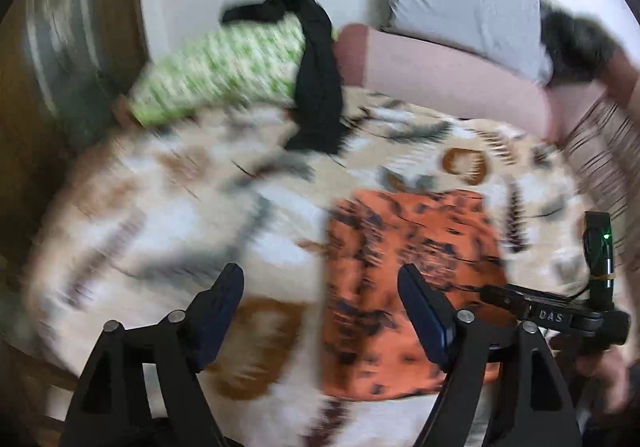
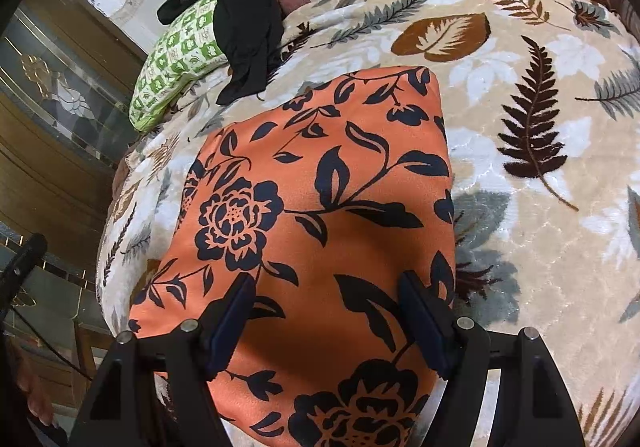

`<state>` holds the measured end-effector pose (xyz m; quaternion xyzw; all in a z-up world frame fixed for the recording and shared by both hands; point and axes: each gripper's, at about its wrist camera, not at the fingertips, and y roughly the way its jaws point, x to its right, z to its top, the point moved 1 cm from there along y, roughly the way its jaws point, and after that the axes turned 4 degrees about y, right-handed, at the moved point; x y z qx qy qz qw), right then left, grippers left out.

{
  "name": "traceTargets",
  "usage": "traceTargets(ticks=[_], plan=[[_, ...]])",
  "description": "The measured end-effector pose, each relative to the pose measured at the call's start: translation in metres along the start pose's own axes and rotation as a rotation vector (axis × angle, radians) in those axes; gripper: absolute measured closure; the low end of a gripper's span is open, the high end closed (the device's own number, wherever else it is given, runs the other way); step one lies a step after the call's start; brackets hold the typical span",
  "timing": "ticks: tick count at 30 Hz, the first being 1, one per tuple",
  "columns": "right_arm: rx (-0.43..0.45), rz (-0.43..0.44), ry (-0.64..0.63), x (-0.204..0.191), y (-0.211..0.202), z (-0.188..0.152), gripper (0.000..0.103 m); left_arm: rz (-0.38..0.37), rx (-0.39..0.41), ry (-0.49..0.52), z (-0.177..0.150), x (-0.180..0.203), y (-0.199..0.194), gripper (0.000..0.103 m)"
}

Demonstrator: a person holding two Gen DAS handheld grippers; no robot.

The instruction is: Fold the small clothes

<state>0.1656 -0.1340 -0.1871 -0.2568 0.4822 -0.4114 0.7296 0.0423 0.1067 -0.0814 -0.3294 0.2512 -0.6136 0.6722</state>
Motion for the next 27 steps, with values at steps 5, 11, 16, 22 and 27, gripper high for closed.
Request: traceTargets(ticks=[5, 11, 16, 22, 27], plan=[[0.050, 0.027, 0.046, 0.011, -0.037, -0.004, 0.026, -0.222, -0.177, -0.144, -0.047, -0.020, 0.063, 0.023], [0.007, 0.020, 0.151, 0.044, -0.042, -0.020, 0.026, -0.332, -0.245, -0.193, -0.075, -0.016, 0.087, 0.083], [0.031, 0.019, 0.100, 0.031, -0.053, -0.024, 0.026, -0.335, -0.264, -0.190, -0.085, -0.020, 0.094, 0.073], [0.041, 0.031, 0.020, 0.007, -0.051, -0.013, 0.026, -0.336, -0.115, -0.082, -0.031, -0.009, 0.068, 0.026], [0.050, 0.027, 0.066, 0.020, -0.048, -0.002, 0.026, -0.355, -0.218, -0.149, 0.018, -0.010, 0.144, 0.026]])
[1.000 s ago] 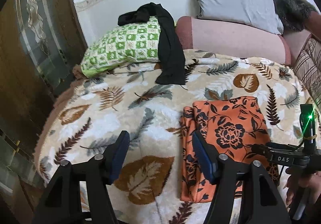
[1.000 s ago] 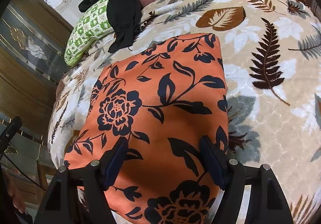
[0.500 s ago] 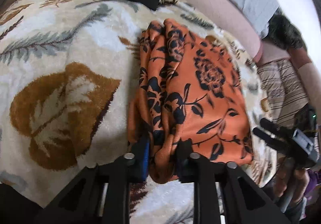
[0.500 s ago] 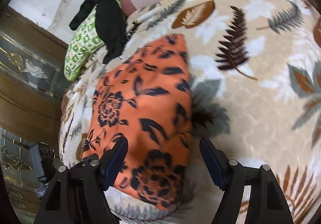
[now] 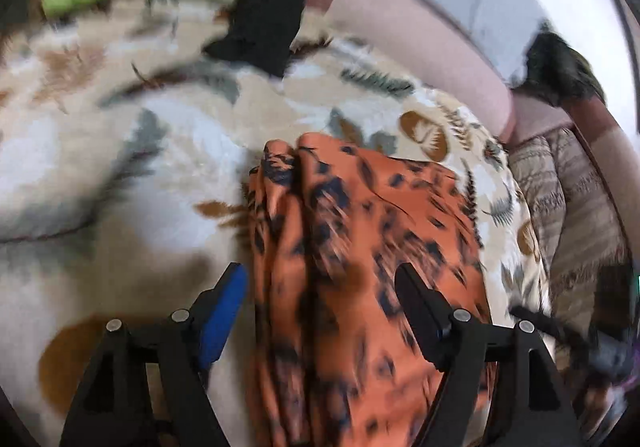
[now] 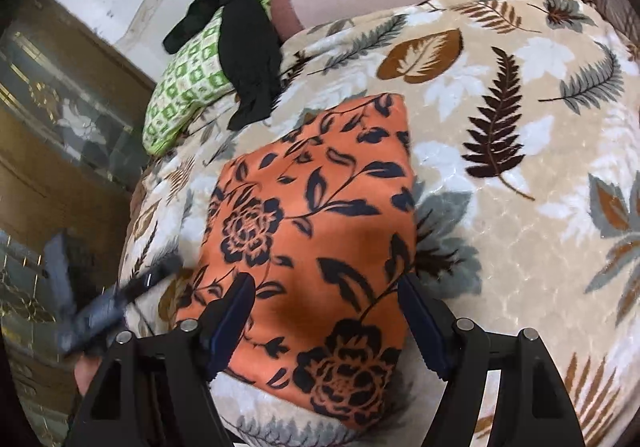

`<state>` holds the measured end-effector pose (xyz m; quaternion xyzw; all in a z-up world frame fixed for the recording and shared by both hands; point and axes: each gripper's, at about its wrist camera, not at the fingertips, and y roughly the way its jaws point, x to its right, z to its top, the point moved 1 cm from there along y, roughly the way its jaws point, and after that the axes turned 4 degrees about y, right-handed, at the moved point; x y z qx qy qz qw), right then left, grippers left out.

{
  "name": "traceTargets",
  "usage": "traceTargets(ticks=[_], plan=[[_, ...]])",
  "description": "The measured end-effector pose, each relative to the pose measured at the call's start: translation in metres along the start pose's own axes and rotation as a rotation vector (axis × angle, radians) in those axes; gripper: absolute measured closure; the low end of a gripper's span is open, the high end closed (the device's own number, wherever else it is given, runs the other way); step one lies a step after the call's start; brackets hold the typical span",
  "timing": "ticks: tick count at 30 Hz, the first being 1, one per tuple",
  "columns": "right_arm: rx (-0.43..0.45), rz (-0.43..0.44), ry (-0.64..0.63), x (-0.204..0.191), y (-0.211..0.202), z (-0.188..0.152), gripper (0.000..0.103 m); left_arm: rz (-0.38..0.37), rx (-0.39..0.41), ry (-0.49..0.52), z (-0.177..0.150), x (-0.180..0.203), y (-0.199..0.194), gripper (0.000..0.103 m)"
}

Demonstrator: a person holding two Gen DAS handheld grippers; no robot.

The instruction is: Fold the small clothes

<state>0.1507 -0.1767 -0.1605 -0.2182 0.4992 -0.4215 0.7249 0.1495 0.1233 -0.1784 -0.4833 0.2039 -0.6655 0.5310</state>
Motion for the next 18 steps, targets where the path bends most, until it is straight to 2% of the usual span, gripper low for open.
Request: traceTargets(ticks=[1, 2, 3, 5, 6, 9, 10, 11, 13, 15, 18], plan=[[0.000, -0.002, 0.004, 0.003, 0.000, 0.001, 0.026, -0.017, -0.017, -0.024, 0.005, -0.006, 0.011, 0.029], [0.000, -0.008, 0.009, 0.006, -0.001, 0.002, 0.026, -0.054, -0.033, -0.043, 0.009, -0.014, 0.020, 0.059], [0.001, -0.013, 0.017, 0.011, -0.001, 0.003, 0.026, -0.073, -0.057, -0.058, 0.012, -0.022, 0.028, 0.071], [-0.001, -0.025, 0.038, 0.022, 0.000, 0.006, 0.026, -0.124, -0.040, -0.160, 0.010, -0.041, 0.030, 0.078], [-0.005, -0.031, 0.049, 0.026, 0.002, 0.006, 0.026, -0.128, -0.032, -0.181, 0.006, -0.045, 0.030, 0.077], [-0.024, -0.033, 0.098, 0.043, 0.008, 0.011, 0.026, -0.112, -0.004, -0.161, -0.002, -0.039, 0.024, 0.074], [-0.031, -0.023, 0.114, 0.046, 0.011, 0.013, 0.026, -0.098, 0.003, -0.153, 0.000, -0.034, 0.021, 0.065], [-0.032, -0.017, 0.116, 0.046, 0.011, 0.014, 0.026, -0.077, 0.014, -0.137, 0.001, -0.028, 0.015, 0.051], [-0.026, 0.000, 0.114, 0.045, 0.013, 0.019, 0.026, -0.001, 0.054, -0.056, 0.006, -0.017, 0.006, 0.041], [-0.042, 0.032, 0.130, 0.045, 0.021, 0.025, 0.024, 0.093, 0.055, 0.005, 0.011, -0.012, 0.008, 0.041], [-0.073, 0.046, 0.181, 0.053, 0.040, 0.041, 0.024, 0.132, 0.032, 0.019, 0.011, -0.017, 0.008, 0.041]])
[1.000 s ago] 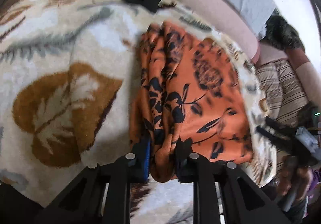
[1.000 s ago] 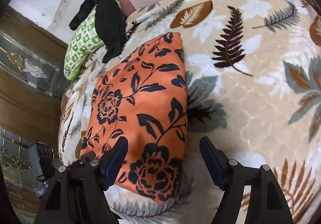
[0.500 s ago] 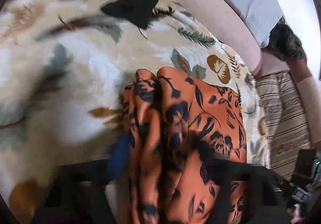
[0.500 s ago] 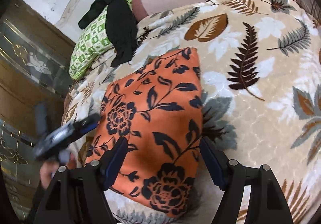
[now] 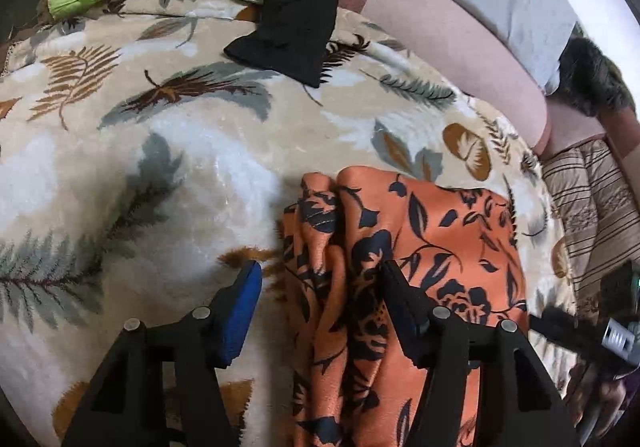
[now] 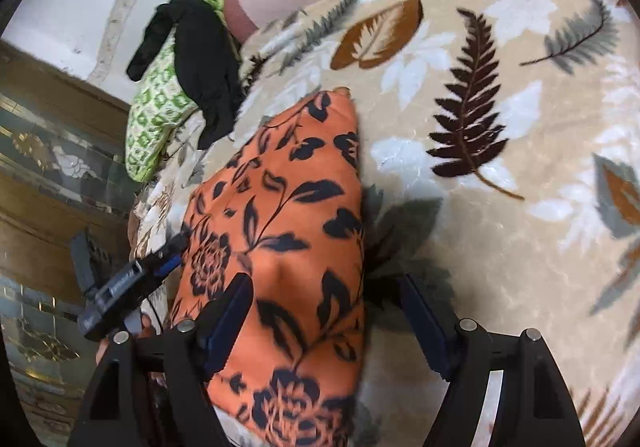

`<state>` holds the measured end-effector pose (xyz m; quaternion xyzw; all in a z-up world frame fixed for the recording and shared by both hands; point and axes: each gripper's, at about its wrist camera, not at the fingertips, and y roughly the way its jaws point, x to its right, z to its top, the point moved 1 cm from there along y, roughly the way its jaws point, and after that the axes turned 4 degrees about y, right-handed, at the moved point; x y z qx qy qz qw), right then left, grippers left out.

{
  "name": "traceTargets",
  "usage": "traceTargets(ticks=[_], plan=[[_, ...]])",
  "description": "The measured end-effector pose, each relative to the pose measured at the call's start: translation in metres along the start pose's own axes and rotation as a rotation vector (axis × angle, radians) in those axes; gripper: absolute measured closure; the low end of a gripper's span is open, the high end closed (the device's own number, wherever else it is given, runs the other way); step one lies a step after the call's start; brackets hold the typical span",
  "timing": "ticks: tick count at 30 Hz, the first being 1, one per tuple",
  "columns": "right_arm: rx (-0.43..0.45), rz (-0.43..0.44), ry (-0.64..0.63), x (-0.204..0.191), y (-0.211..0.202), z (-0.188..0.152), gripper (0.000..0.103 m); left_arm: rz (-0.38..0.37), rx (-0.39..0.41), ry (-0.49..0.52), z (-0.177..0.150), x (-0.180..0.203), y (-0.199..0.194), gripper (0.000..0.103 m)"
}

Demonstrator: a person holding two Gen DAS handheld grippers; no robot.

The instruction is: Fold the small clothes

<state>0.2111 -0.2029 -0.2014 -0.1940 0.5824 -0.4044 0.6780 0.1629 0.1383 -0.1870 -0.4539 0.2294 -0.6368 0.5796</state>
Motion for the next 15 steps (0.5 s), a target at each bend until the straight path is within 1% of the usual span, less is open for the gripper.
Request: traceTargets(ticks=[4, 7, 11, 15], plan=[[-0.030, 0.017, 0.056, 0.010, 0.025, 0.022, 0.024, 0.055, 0.006, 0.061, 0.004, 0.010, 0.004, 0.041], [-0.066, 0.070, 0.094, 0.012, 0.041, 0.028, 0.024, 0.094, 0.015, 0.111, 0.007, 0.017, 0.003, 0.041], [-0.076, 0.096, 0.074, 0.003, 0.048, 0.027, 0.024, 0.126, 0.038, 0.157, 0.009, 0.024, -0.003, 0.041], [-0.080, 0.094, 0.060, -0.001, 0.050, 0.026, 0.024, 0.096, 0.048, 0.147, 0.011, 0.026, -0.006, 0.041]])
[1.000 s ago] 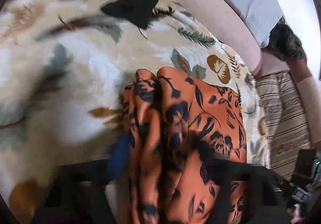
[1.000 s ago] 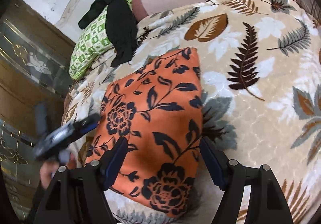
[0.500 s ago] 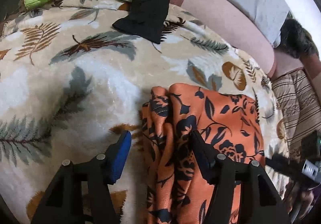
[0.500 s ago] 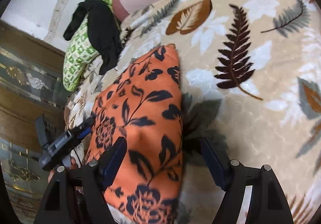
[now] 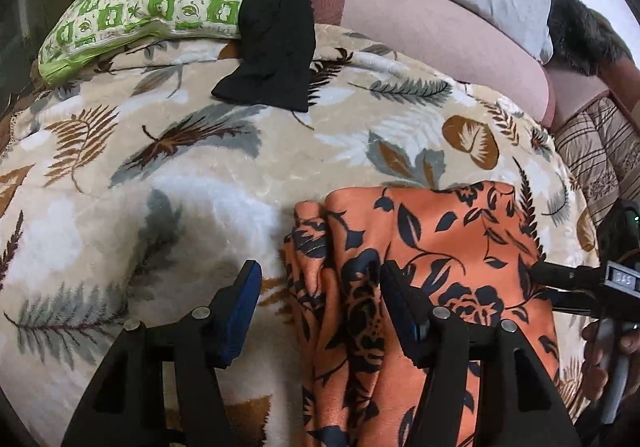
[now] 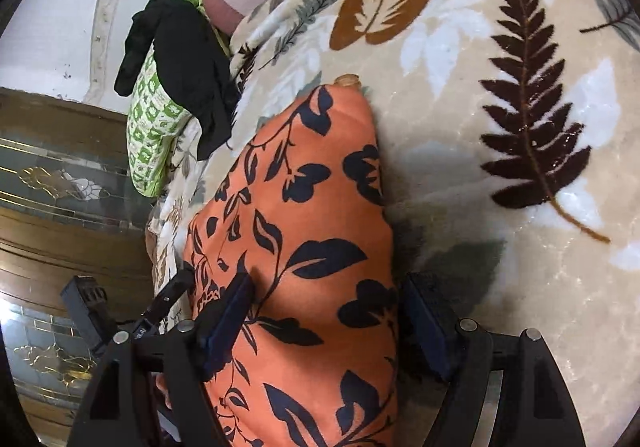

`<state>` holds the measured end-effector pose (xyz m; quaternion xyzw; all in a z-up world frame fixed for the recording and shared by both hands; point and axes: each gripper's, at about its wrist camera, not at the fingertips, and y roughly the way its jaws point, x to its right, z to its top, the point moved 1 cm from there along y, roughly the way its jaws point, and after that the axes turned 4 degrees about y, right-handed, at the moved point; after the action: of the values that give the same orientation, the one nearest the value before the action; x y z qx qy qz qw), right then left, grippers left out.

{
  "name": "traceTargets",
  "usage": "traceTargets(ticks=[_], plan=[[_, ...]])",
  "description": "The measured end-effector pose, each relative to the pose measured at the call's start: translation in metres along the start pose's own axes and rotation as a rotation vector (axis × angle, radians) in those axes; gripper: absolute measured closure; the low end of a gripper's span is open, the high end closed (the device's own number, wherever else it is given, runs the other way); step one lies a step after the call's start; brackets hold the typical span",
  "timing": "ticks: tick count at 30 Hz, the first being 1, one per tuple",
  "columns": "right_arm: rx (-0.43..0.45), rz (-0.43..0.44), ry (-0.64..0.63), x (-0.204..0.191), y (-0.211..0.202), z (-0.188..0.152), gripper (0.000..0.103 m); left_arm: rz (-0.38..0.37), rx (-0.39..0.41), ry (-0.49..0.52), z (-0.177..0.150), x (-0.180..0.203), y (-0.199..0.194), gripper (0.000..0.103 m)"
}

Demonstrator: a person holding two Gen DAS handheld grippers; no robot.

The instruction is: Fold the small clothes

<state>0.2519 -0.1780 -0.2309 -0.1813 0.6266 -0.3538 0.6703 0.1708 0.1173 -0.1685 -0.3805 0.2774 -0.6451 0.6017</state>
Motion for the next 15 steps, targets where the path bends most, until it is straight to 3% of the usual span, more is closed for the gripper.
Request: traceTargets(ticks=[3, 5, 7, 10, 12, 13, 14, 15], plan=[[0.012, -0.017, -0.030, -0.005, 0.004, 0.001, 0.025, -0.015, -0.021, 0.005, -0.002, 0.001, 0.010, 0.041], [0.017, -0.068, -0.093, -0.014, 0.006, -0.002, 0.042, -0.049, -0.079, -0.012, -0.005, -0.001, 0.027, 0.075], [0.034, -0.115, -0.148, -0.026, 0.004, -0.006, 0.051, -0.072, -0.085, -0.070, -0.005, -0.009, 0.028, 0.078], [0.126, -0.277, -0.358, -0.063, -0.009, -0.025, 0.054, -0.041, -0.021, 0.005, -0.005, 0.006, 0.008, 0.081], [0.122, -0.316, -0.437, -0.072, -0.006, -0.032, 0.051, -0.033, 0.001, 0.027, -0.005, 0.010, -0.001, 0.075], [0.081, -0.291, -0.402, -0.064, -0.003, -0.026, 0.041, -0.047, 0.012, 0.025, -0.003, 0.011, -0.006, 0.064], [0.067, -0.265, -0.347, -0.055, -0.004, -0.021, 0.036, -0.071, 0.026, 0.020, 0.000, 0.011, -0.011, 0.047], [0.072, -0.233, -0.285, -0.045, -0.007, -0.014, 0.036, -0.091, 0.042, 0.020, 0.003, 0.013, -0.015, 0.039]])
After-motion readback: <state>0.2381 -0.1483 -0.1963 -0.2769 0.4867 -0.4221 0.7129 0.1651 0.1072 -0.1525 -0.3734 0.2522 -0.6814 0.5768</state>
